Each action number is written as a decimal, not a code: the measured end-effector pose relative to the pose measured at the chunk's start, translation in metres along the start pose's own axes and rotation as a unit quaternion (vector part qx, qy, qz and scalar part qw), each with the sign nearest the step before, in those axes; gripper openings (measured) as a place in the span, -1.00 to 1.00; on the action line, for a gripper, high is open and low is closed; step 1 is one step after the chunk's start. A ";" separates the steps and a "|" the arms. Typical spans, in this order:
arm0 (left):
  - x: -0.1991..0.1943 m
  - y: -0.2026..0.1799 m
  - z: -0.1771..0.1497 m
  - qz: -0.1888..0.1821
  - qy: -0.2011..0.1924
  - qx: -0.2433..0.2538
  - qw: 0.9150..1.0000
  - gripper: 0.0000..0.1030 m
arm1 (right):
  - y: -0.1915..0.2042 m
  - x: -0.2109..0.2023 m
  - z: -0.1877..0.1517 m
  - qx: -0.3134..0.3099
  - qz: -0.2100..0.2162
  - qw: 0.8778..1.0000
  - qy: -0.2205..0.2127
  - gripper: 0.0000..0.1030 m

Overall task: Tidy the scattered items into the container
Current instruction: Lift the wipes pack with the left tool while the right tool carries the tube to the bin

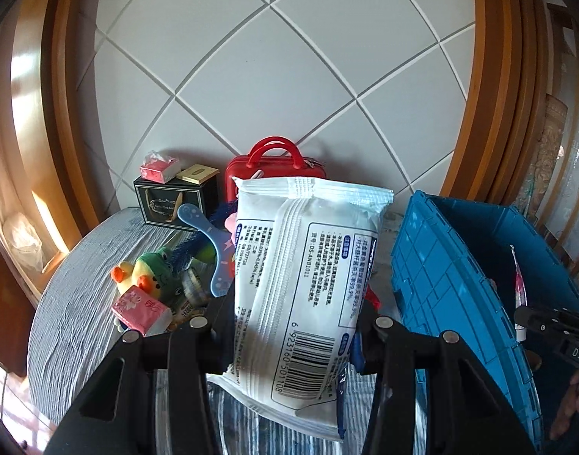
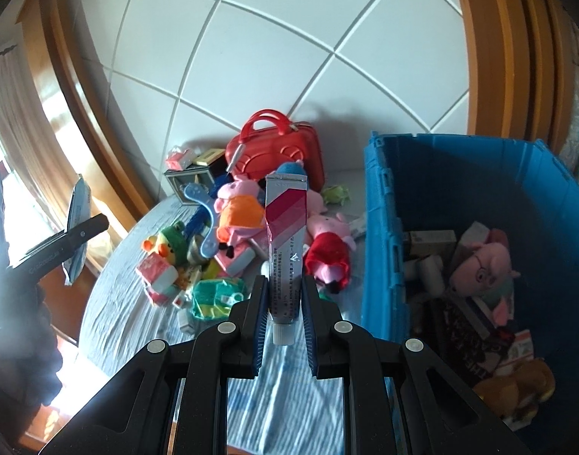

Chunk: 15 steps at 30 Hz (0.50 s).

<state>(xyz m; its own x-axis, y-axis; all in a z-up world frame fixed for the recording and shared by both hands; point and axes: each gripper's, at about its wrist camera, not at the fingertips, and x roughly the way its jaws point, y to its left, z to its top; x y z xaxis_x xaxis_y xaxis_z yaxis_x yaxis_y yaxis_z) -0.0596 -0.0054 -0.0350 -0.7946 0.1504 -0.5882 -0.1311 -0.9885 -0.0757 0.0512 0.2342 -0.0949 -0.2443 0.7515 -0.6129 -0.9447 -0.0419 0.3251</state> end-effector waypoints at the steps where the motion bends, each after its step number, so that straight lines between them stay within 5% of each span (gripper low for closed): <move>1: 0.001 -0.004 0.001 -0.002 0.001 0.003 1.000 -0.14 | -0.003 -0.002 0.000 0.002 -0.002 1.000 -0.001 -0.67; 15: 0.007 -0.101 0.018 -0.062 -0.004 0.071 0.996 -0.14 | -0.050 -0.040 -0.001 0.035 -0.047 0.998 -0.023 -0.67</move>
<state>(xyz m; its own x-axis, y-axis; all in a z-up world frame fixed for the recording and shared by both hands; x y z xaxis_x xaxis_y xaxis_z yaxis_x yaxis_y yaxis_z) -0.0626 0.0957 -0.0170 -0.7714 0.2710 -0.5758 -0.3103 -0.9501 -0.0314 0.1077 0.2056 -0.0870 -0.1443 0.7796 -0.6094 -0.9447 0.0747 0.3193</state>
